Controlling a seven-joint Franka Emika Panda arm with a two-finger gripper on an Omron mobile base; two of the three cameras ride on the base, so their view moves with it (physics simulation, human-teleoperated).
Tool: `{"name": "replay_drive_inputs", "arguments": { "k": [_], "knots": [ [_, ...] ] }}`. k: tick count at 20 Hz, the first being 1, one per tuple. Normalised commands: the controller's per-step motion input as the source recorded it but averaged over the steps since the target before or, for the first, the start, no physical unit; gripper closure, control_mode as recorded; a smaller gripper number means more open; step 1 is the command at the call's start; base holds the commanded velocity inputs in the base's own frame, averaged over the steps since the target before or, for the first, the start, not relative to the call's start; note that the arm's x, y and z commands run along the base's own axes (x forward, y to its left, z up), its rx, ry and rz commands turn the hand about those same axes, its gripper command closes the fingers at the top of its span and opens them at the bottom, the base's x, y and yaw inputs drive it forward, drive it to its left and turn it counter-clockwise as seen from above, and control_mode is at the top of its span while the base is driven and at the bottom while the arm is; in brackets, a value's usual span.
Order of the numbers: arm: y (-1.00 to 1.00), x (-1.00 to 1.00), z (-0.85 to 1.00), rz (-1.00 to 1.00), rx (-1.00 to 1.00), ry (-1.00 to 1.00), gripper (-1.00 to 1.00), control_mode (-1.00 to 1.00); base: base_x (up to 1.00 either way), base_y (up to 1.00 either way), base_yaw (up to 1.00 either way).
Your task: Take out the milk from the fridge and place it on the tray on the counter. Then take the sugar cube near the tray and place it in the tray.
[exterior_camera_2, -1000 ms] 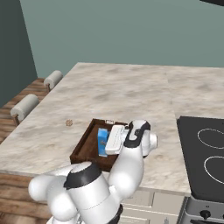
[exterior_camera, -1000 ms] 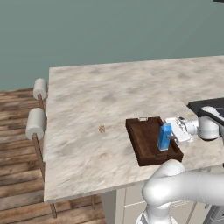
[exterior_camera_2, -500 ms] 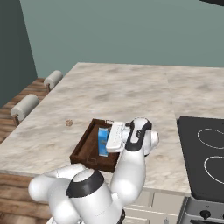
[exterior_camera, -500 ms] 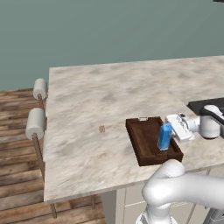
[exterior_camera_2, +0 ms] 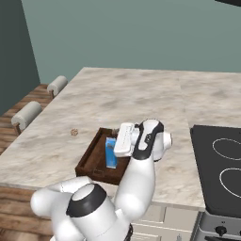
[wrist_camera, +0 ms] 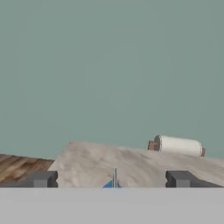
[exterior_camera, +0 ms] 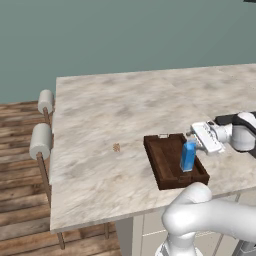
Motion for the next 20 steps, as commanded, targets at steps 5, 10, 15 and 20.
{"name": "replay_drive_inputs", "arguments": {
  "k": [5,10,15,20],
  "knots": [
    [0.08,-0.06,0.63,0.00,-0.11,-0.04,-1.00,-1.00,0.00,0.00,0.00],
    [0.20,-0.18,0.78,-0.02,-0.15,-0.02,-1.00,-1.00,0.00,0.00,0.00],
    [0.38,-0.09,0.72,-0.08,-0.21,0.00,-1.00,-1.00,0.00,0.00,0.00],
    [0.60,-0.38,0.41,-0.07,-0.32,-0.06,-1.00,-1.00,0.00,0.00,0.00]
  ]
}}
